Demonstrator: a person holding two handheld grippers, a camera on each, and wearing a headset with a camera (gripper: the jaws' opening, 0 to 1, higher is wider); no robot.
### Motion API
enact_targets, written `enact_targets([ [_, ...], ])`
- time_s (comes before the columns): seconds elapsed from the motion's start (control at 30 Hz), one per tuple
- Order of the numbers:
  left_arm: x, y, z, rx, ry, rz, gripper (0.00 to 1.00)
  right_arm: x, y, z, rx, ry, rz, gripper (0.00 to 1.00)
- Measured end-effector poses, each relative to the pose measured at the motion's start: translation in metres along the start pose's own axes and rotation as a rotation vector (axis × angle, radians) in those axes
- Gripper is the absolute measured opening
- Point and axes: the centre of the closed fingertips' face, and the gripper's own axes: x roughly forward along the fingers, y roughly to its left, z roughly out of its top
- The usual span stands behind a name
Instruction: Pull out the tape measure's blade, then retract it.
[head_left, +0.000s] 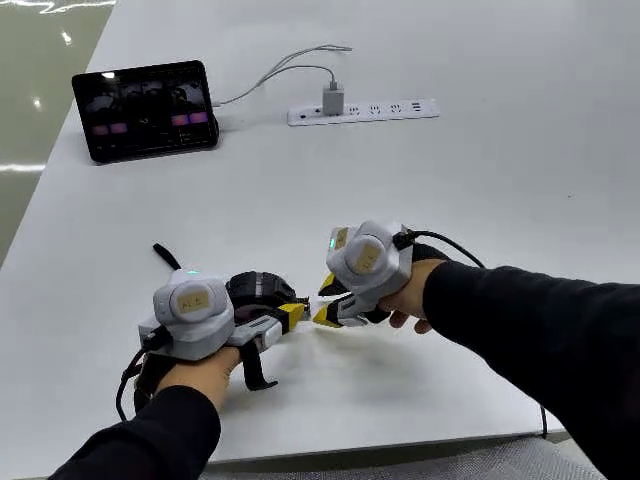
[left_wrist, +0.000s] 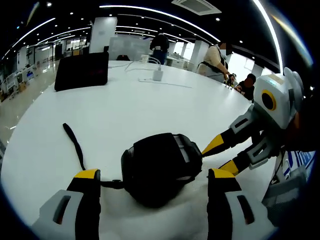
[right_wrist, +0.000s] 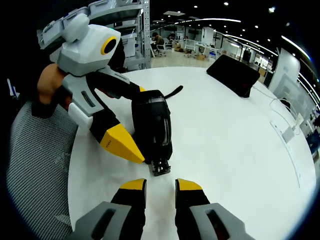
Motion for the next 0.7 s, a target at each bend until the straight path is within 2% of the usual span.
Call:
enact_targets([
  [0.1,-0.002,-0.004,-0.002,-0.012,-0.002,-0.024,0.89,-0.007,0.001,-0.006,0.011,-0.017,-0.013,0.22],
  [0.23,-0.004,-0.011,-0.001,0.018,-0.004,-0.065,0.99,-0.016,0.002,-0.019,0.042,-0.028,-0.026,0.22],
  [0.37,-0.010,-0.013,-0.001,0.043,0.006,-0.104,0.99,-0.029,0.002,-0.025,0.097,-0.060,-0.049,0.25],
  [0.43,-0.014,-0.013,-0.006,0.037,0.047,-0.124,0.99,-0.033,0.000,-0.029,0.119,-0.065,-0.059,0.27],
  [0.53,-0.018,-0.011,-0.005,0.072,0.025,-0.142,0.99,-0.043,0.001,-0.035,0.105,-0.069,-0.066,0.34],
  [0.6,-0.022,-0.008,-0.007,0.090,0.039,-0.143,0.99,-0.050,0.002,-0.041,0.114,-0.068,-0.074,0.38],
  [0.7,-0.029,-0.012,-0.011,0.127,0.055,-0.205,0.99,-0.059,0.002,-0.049,0.116,-0.066,-0.091,0.41],
])
